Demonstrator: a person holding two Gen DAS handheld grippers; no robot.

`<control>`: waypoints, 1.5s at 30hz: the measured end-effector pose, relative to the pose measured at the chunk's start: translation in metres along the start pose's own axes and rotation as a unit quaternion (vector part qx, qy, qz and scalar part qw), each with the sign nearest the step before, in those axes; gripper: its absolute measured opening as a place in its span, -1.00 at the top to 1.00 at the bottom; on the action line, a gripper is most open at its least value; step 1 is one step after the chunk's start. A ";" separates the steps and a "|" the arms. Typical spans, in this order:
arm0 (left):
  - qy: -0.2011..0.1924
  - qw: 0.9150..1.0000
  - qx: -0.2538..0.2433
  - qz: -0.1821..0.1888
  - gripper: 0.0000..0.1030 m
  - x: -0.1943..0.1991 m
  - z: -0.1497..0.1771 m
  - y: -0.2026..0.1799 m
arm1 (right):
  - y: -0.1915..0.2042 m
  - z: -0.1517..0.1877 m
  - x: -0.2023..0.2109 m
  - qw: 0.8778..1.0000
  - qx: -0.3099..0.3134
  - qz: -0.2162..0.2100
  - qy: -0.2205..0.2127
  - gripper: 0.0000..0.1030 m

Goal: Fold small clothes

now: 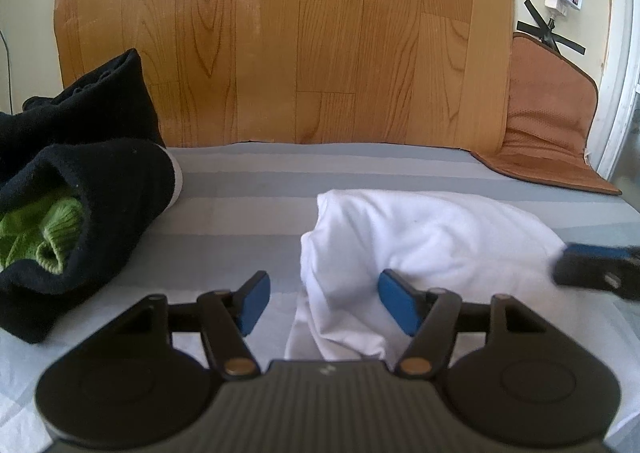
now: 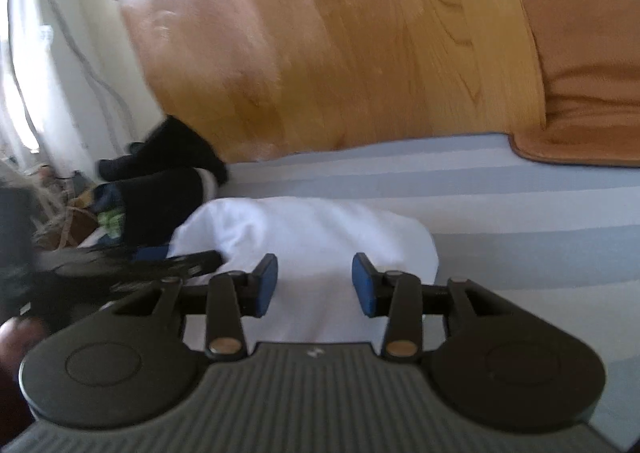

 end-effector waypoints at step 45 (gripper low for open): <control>-0.006 0.999 -0.027 -0.023 -0.64 -0.005 0.006 0.001 | -0.052 0.048 0.025 0.986 -0.147 -0.037 0.070 -0.08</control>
Point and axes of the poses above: each gripper's, at about its wrist camera, not at the fingertips, and x roughly against the way its jaws point, y to its left, z to its underside, the point moved 2 cm from there along -x, roughly the way its jaws point, and after that the axes turned 8 degrees about z, right-handed, at the moved point
